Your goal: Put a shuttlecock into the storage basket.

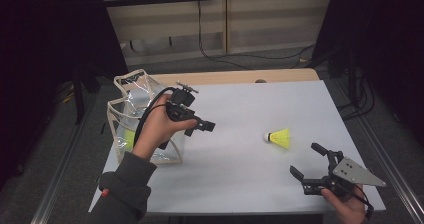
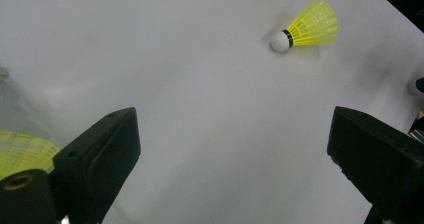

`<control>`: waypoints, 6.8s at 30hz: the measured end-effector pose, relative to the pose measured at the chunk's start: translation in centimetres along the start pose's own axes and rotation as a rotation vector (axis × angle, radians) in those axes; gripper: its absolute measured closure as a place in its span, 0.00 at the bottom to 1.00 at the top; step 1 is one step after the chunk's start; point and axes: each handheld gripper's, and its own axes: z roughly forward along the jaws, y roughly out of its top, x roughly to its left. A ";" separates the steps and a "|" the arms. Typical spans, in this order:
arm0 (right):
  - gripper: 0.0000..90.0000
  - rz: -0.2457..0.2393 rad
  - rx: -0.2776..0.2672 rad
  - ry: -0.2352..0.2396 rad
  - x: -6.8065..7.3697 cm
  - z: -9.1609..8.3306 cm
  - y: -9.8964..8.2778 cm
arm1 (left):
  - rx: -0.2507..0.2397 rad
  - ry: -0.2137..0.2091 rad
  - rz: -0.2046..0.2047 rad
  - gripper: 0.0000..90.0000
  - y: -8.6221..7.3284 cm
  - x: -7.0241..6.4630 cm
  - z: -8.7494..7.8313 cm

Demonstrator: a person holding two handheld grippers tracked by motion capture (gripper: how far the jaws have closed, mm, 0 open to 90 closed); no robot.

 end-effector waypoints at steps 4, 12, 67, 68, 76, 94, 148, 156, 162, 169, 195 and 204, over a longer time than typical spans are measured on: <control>0.02 0.002 0.001 0.000 0.0 0.0 0.0 | -0.002 -0.012 0.007 0.08 0.0 -0.3 0.4; 0.02 0.002 -0.001 0.000 0.0 0.0 0.0 | -0.012 -0.030 0.007 0.08 -0.1 -0.8 1.4; 0.02 0.001 0.004 0.003 0.0 0.0 0.0 | -0.036 -0.080 0.037 0.05 -0.9 -2.5 7.0; 0.02 -0.002 0.006 0.004 0.0 0.0 0.0 | -0.037 -0.083 0.038 0.05 -0.9 -2.5 7.2; 0.02 -0.001 0.003 0.004 0.0 0.0 0.0 | -0.033 -0.091 0.038 0.04 -1.0 -2.8 8.1; 0.02 -0.001 0.003 0.004 0.0 0.0 0.0 | -0.033 -0.107 0.058 0.04 -0.9 -3.5 10.0; 0.02 0.000 0.003 0.009 0.1 0.0 0.1 | -0.076 -0.121 0.131 0.05 -0.2 -5.4 14.3; 0.02 0.001 0.006 0.009 0.1 0.0 0.1 | -0.088 -0.115 0.137 0.05 -0.1 -5.5 14.9; 0.02 -0.002 0.003 0.012 0.2 0.1 0.1 | -0.087 -0.115 0.152 0.05 0.0 -5.6 15.3; 0.02 -0.005 0.007 0.017 0.2 0.3 0.0 | -0.098 -0.120 0.156 0.05 0.1 -5.8 15.5; 0.02 0.003 0.005 0.014 0.1 0.3 0.0 | -0.110 -0.136 0.178 0.04 0.6 -6.2 16.9; 0.02 0.001 0.004 0.019 0.1 0.5 0.0 | -0.117 -0.125 0.189 0.04 0.7 -6.4 17.1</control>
